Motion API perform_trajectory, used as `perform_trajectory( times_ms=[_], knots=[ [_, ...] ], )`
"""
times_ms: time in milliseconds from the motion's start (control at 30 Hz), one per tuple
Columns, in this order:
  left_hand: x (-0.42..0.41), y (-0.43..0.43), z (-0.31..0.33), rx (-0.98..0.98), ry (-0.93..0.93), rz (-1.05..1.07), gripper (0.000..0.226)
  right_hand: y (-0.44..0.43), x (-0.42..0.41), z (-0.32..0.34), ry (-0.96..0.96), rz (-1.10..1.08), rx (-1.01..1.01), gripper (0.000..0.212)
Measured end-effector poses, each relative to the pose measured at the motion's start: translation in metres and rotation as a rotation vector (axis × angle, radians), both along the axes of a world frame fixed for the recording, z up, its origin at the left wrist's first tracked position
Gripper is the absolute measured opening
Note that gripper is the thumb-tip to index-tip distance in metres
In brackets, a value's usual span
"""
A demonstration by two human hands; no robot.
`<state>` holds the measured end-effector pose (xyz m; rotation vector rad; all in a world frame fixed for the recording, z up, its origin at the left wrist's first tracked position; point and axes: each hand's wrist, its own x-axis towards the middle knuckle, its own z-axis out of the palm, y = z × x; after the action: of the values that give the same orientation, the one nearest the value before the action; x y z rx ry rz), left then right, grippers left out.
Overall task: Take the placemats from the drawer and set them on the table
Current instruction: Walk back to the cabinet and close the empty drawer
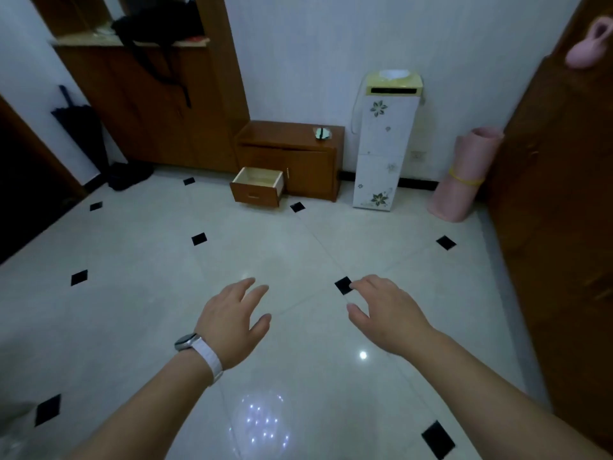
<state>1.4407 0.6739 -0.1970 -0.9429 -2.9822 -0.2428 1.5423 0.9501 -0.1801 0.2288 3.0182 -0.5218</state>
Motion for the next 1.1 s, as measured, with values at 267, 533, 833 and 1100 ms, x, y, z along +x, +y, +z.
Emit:
perform_trajectory(
  times_ms=[267,533,833,1100],
  knots=[
    [-0.114,-0.010,-0.019,0.023,-0.046,0.091,0.064,-0.011,-0.139,-0.015,-0.027,0.082,0.005,0.046],
    [-0.292,-0.035,-0.048,0.080,-0.128,0.135,0.070,-0.034,-0.315,-0.014,-0.077,0.093,0.091,0.048],
    [-0.463,-0.059,-0.027,0.127,-0.083,0.078,0.067,-0.065,-0.469,0.004,-0.030,0.057,0.119,0.047],
    [-0.584,-0.065,-0.042,0.091,-0.085,0.041,0.063,-0.055,-0.598,-0.010,-0.057,0.084,0.131,0.046]
  ],
)
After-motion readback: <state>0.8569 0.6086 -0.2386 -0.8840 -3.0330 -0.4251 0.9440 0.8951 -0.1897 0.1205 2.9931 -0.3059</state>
